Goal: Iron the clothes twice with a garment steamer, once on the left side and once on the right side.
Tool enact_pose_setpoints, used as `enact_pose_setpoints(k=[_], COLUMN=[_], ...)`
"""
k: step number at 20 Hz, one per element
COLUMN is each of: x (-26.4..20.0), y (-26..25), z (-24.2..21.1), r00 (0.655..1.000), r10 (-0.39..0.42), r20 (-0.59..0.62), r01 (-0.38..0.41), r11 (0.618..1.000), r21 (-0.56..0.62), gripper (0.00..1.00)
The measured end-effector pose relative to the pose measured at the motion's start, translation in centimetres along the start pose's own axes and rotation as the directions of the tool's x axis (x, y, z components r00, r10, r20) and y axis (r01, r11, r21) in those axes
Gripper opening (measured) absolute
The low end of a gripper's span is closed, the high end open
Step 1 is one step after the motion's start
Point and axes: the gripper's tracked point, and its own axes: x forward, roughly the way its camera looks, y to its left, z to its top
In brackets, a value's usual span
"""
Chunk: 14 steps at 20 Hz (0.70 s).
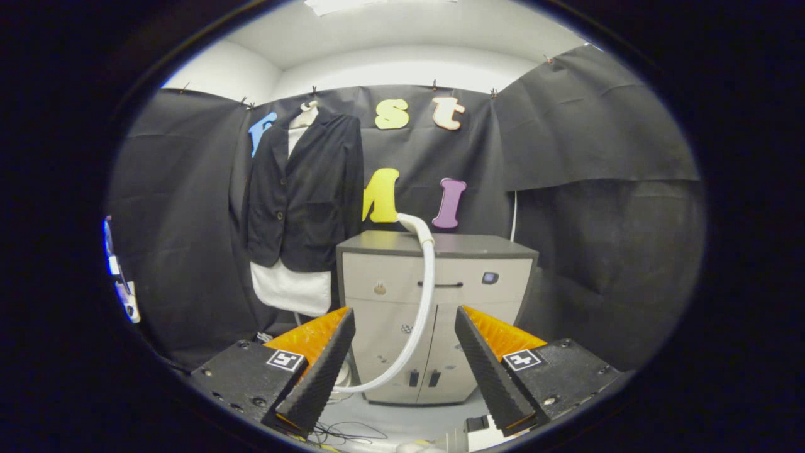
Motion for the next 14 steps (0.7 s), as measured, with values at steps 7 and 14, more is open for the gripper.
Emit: enact_pose_setpoints(k=[7,14], x=[9.0,20.4], y=[-3.3,-6.2], z=[8.9,14.2], r00=[0.999,0.995], r10=[0.025,0.094], r20=[0.034,-0.029], r01=[-0.026,-0.093], r11=[0.999,0.995], r21=[0.02,0.047], gripper=[1.0,1.0])
